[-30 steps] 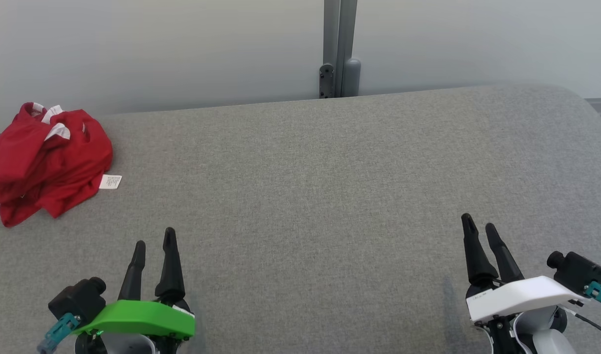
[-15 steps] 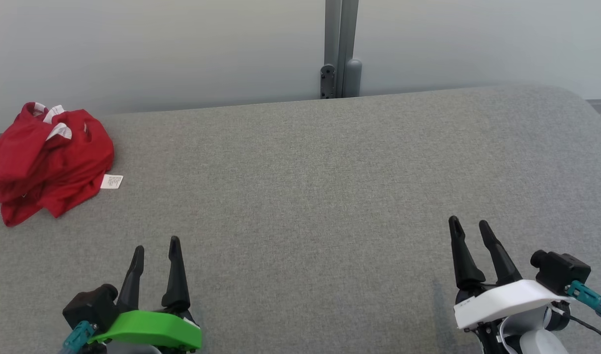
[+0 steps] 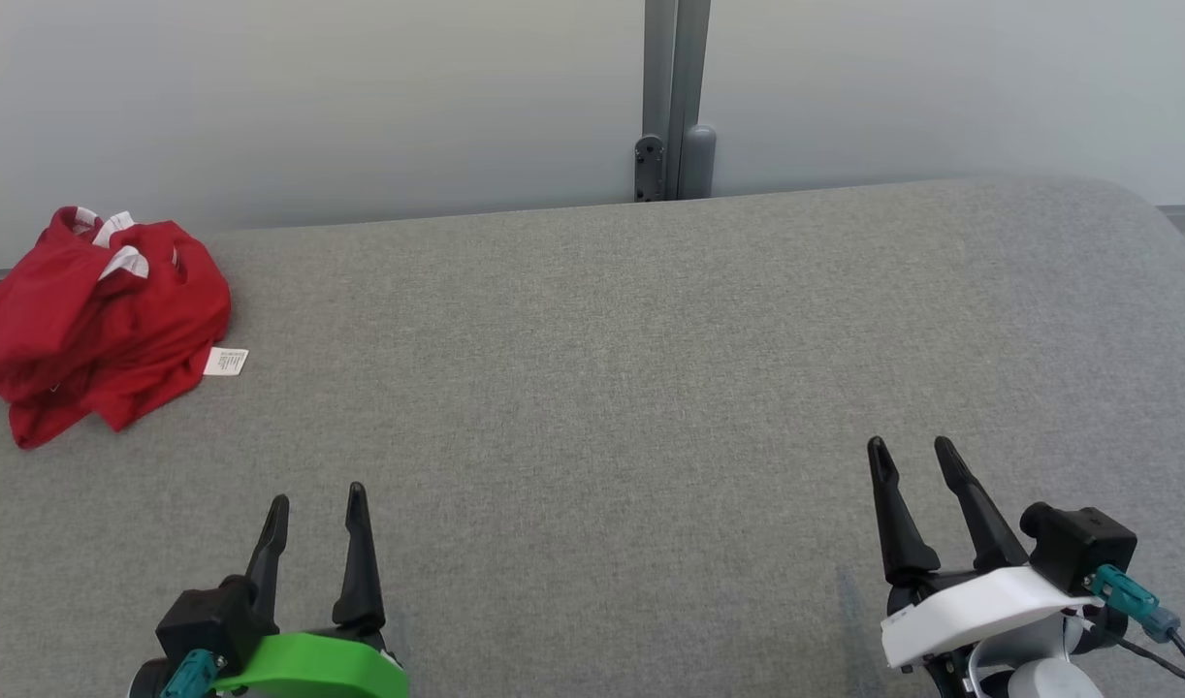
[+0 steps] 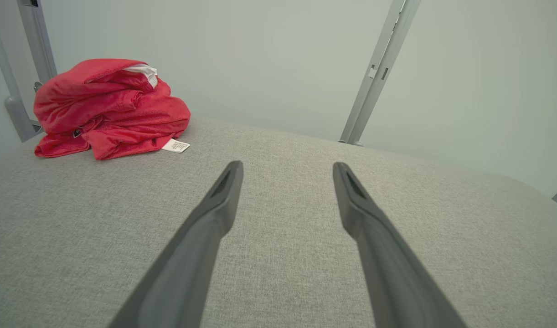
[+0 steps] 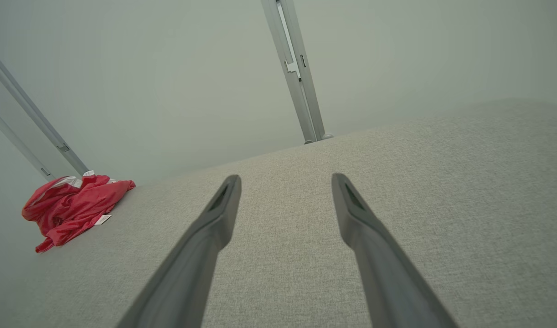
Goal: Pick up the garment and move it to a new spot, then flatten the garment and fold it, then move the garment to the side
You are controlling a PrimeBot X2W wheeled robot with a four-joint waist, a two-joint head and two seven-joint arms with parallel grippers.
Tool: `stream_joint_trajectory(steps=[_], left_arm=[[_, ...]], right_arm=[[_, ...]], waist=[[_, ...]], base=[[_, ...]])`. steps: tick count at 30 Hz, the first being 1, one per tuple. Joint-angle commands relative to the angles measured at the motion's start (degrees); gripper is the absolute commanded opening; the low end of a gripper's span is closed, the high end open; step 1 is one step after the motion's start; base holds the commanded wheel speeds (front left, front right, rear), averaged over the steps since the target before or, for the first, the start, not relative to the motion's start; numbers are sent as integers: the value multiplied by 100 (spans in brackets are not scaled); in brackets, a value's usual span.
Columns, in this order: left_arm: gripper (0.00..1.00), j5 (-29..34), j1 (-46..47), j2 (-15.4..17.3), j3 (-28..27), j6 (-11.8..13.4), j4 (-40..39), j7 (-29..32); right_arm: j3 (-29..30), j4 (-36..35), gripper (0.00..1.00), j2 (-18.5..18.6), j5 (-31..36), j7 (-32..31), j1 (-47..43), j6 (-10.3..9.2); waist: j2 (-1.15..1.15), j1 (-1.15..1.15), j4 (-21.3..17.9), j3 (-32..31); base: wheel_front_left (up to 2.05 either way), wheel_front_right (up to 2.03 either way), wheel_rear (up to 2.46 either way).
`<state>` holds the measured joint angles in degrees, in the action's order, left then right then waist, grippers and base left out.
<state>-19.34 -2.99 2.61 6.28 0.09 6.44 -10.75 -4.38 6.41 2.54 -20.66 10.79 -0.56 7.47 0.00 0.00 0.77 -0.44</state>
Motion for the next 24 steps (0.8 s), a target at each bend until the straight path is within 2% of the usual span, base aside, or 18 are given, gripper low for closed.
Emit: stream_joint_trajectory(steps=[1,24], left_arm=[[100,159,-34,45,11,42,-19,-66],[100,818,-174,41,44,-100,215,-323]], right_arm=[[-19,-70,100,34,153,59,-28,3],[-145,-116,100,43,1212,327,-149,3]], waist=[[0,0,6,-7],[0,0,39,-69]], base=[[0,0,0],[0,0,0]])
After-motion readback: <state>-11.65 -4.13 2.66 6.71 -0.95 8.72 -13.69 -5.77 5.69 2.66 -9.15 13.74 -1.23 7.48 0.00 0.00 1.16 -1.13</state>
